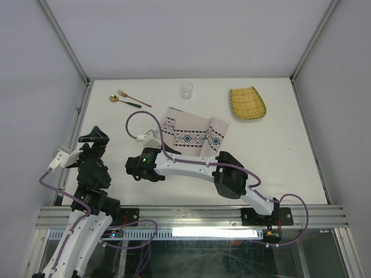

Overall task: Set the dinner table for one person
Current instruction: Flatten out the napkin at the center of the board.

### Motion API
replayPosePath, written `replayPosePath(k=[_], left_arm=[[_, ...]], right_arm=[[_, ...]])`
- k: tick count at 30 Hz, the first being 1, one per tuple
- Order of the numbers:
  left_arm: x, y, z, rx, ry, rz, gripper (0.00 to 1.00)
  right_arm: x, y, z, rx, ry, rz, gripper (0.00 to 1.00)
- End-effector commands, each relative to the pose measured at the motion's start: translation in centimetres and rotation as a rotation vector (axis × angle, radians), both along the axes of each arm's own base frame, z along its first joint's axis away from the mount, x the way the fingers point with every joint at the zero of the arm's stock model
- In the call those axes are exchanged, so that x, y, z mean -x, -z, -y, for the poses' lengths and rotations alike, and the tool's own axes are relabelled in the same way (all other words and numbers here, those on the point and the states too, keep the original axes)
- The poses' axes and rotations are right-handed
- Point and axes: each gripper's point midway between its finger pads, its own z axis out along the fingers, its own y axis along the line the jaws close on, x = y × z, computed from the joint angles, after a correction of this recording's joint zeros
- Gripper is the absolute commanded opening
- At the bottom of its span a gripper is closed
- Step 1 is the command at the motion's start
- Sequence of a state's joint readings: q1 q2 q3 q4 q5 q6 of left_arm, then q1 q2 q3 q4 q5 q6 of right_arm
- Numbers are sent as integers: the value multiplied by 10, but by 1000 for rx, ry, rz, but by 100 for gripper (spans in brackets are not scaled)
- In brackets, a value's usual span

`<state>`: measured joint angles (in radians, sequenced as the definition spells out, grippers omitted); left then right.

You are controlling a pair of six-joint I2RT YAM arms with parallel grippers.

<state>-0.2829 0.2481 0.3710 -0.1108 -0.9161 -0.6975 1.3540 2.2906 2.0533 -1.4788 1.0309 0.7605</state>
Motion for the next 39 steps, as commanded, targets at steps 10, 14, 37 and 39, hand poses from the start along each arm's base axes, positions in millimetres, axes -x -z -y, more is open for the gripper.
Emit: replayPosePath(k=[10, 14, 37, 39], left_arm=[[-25, 5, 27, 29, 125, 27, 99], [-25, 3, 28, 33, 131, 36, 99], [10, -40, -8, -42, -33, 24, 99], [12, -41, -9, -34, -39, 23, 99]], right_arm=[[-23, -83, 45, -114, 55, 122, 0], [-23, -54, 48, -23, 69, 114, 29], [10, 36, -31, -25, -38, -44, 52], [14, 43, -38, -25, -49, -50, 53]])
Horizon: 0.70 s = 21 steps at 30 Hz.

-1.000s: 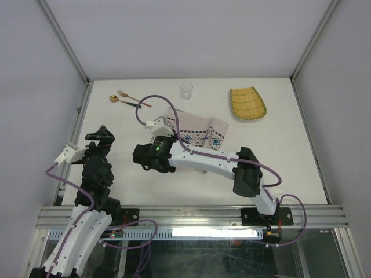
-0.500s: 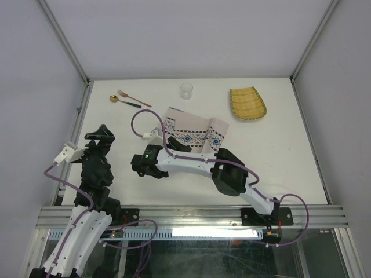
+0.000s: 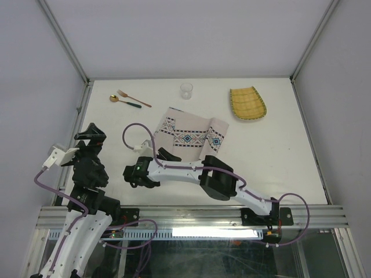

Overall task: Set the dinner table for one person
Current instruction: Flatten out the napkin at the center of the board.

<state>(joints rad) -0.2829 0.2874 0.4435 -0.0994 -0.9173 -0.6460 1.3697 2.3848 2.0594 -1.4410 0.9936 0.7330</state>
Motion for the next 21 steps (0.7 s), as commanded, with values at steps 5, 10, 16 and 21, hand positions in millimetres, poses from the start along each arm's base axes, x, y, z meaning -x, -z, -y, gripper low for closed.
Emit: replayPosePath(k=[5, 10, 16, 21], left_arm=[[17, -26, -11, 0, -48, 27, 99], [17, -24, -9, 5, -36, 31, 99], [20, -25, -10, 12, -34, 46, 99], [20, -25, -10, 12, -31, 45, 99]], right_arm=[[10, 15, -42, -94, -46, -13, 53], [12, 31, -48, -97, -60, -26, 53], [12, 47, -44, -74, -58, -24, 54], [10, 60, -31, -38, -42, -24, 54]])
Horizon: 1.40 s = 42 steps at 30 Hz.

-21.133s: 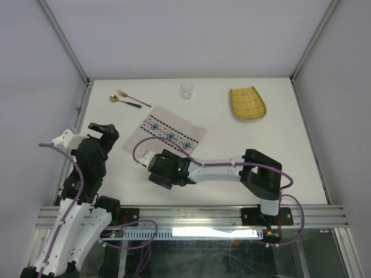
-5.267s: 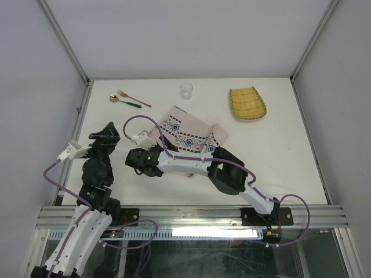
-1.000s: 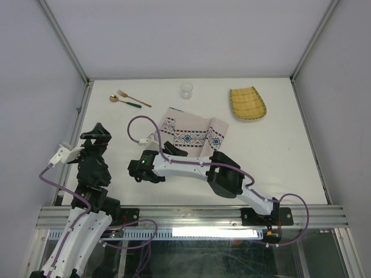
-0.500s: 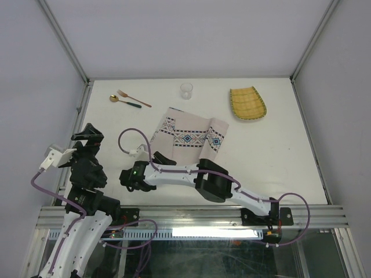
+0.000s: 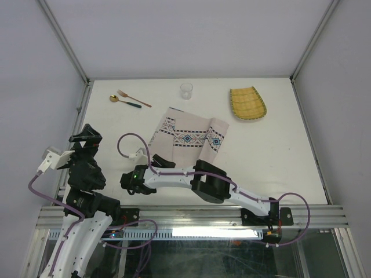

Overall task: Set the dinner table for one person
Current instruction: Flatten out the napkin at the center of the board.

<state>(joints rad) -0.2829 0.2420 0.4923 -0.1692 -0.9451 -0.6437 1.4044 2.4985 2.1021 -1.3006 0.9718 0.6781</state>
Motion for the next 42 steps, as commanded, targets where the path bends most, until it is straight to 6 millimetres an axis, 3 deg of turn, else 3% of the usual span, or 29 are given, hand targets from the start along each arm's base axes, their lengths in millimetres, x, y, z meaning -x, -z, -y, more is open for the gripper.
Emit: replayPosePath(k=[1, 7, 15, 23, 27, 34, 39, 42], left_arm=[[5, -10, -1, 2, -3, 24, 99], [5, -9, -1, 6, 0, 28, 99], [5, -9, -1, 9, 1, 33, 99], [5, -8, 0, 11, 4, 33, 99], [3, -8, 1, 10, 9, 28, 99], [-2, -2, 4, 24, 21, 25, 99], [-11, 3, 11, 35, 52, 29, 99], [-19, 10, 18, 46, 79, 22, 99]], right_arm=[[0, 15, 9, -2, 28, -1, 54], [-4, 20, 30, 34, 65, 2, 51], [-6, 23, 42, 58, 93, -3, 2], [-9, 5, 44, 44, 91, 28, 0], [-12, -25, 42, 24, 91, 71, 0], [-19, -108, 40, -61, 73, 171, 0], [-31, -160, 56, -137, 86, 241, 0], [-41, -181, 74, -174, 122, 273, 0]])
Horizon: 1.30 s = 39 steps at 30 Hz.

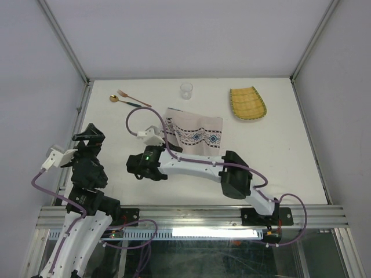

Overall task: Set the dinner table for one person
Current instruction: Flatten out the napkin at the center of the board.

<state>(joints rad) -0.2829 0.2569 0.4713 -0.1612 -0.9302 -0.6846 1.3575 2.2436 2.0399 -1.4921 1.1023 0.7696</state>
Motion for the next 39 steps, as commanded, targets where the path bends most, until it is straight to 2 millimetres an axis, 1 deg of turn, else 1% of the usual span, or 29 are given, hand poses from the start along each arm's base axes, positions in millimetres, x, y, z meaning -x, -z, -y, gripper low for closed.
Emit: replayPosePath(k=[1, 5, 11, 12, 13, 15, 19, 24, 30, 34, 39], left_arm=[[-16, 4, 17, 26, 75, 25, 99], [-31, 18, 31, 38, 140, 28, 99], [-55, 31, 56, 27, 254, 24, 99], [-60, 34, 62, 22, 278, 22, 99], [-64, 31, 68, 19, 309, 41, 99], [-73, 38, 79, 10, 355, 37, 99], [-86, 43, 99, -8, 447, 55, 98], [-98, 49, 111, -21, 494, 58, 98], [-110, 53, 125, -35, 547, 52, 98], [-115, 55, 134, -38, 574, 62, 98], [-122, 54, 152, -46, 636, 82, 98]], right_arm=[[-20, -75, 30, -130, 53, 137, 0], [-29, -93, 53, -169, 97, 189, 0], [-40, -106, 92, -189, 169, 216, 0], [-41, -106, 98, -188, 180, 214, 0], [-41, -108, 104, -190, 189, 214, 0], [-41, -108, 114, -214, 214, 217, 0], [-40, -107, 140, -238, 265, 204, 0], [-36, -101, 169, -257, 327, 184, 0], [-33, -95, 206, -221, 382, 181, 0], [-30, -98, 234, -170, 403, 190, 0], [-24, -106, 269, -133, 428, 231, 0]])
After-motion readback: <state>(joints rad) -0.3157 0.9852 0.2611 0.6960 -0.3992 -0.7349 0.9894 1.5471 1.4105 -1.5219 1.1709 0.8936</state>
